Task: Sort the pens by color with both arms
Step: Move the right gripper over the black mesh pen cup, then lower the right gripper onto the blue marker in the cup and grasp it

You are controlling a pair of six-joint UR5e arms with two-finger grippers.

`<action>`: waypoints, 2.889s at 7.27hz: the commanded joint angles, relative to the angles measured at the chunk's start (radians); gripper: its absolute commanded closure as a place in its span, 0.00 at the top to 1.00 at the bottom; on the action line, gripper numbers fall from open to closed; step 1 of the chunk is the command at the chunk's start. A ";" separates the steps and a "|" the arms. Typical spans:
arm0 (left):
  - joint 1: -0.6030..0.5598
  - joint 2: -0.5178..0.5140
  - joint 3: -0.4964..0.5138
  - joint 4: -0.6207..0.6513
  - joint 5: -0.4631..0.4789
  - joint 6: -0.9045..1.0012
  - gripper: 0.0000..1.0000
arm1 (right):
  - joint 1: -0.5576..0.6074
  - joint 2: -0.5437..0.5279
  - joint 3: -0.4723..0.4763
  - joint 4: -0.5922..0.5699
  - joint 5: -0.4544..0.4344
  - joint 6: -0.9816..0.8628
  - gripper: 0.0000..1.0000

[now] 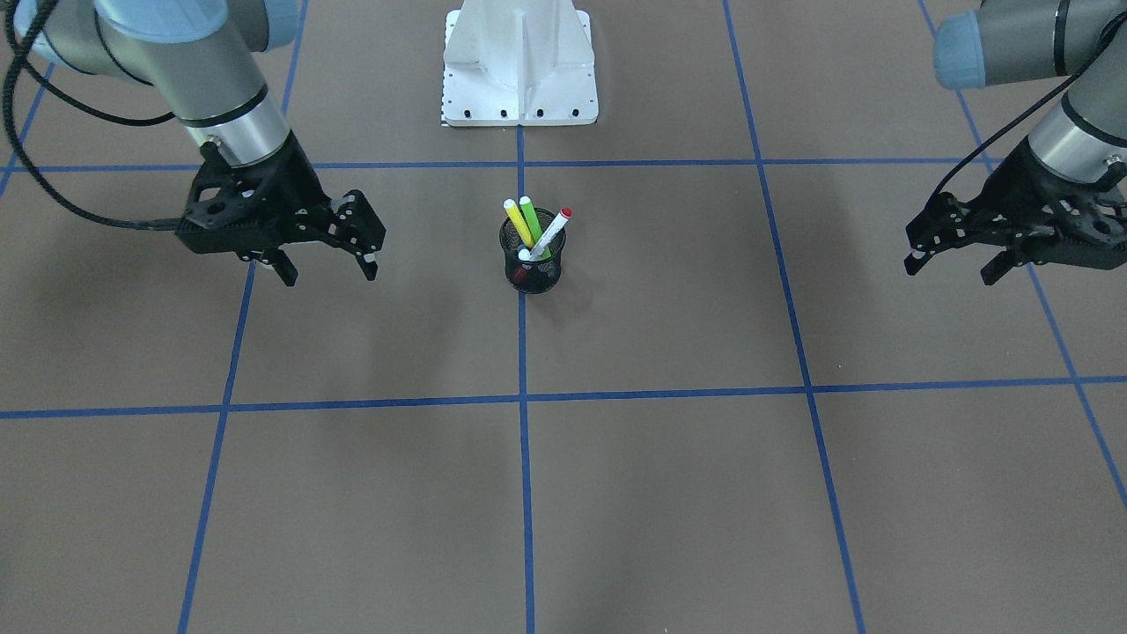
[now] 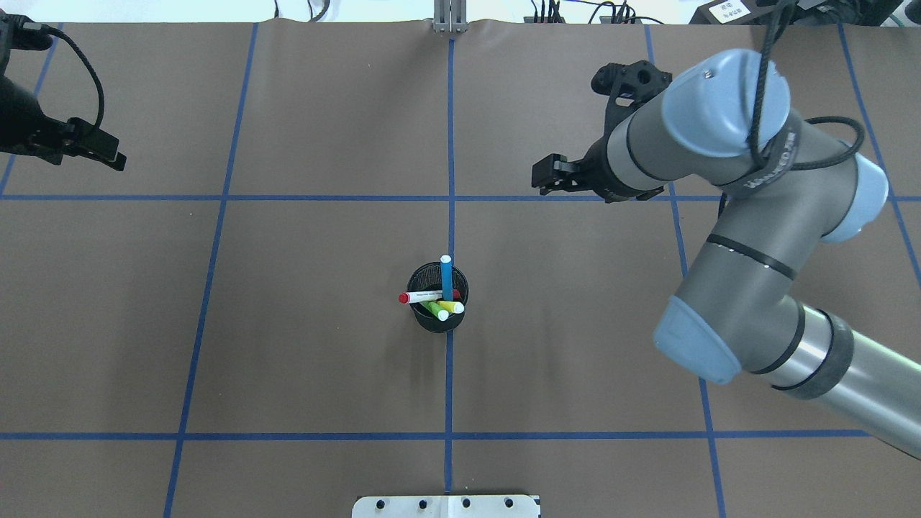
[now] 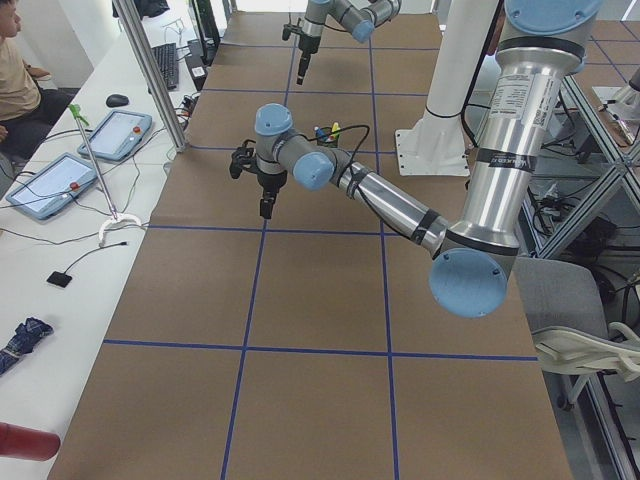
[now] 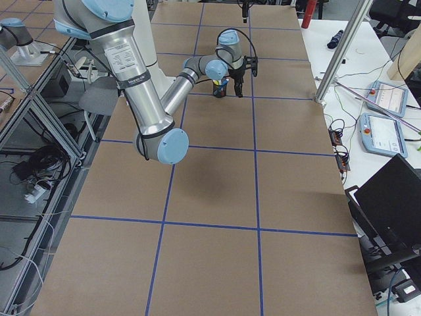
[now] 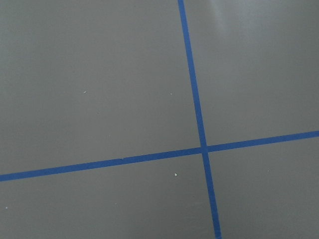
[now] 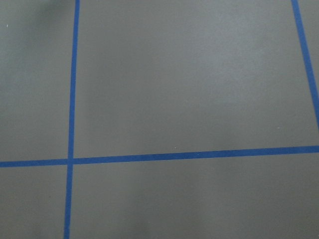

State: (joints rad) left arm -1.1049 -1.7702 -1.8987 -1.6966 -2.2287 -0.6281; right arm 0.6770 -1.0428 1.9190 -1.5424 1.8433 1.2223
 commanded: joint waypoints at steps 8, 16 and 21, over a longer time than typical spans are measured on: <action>0.014 -0.014 0.003 0.000 0.000 -0.010 1.00 | -0.224 0.259 -0.159 -0.110 -0.257 0.115 0.89; 0.016 -0.014 0.004 0.000 0.000 -0.010 1.00 | -0.297 0.270 -0.239 -0.056 -0.388 0.100 0.55; 0.016 -0.014 0.006 0.000 0.000 -0.009 1.00 | -0.297 0.268 -0.262 -0.055 -0.391 0.094 0.45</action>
State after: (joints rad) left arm -1.0891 -1.7840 -1.8939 -1.6966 -2.2289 -0.6366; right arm 0.3804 -0.7740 1.6591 -1.5971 1.4533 1.3188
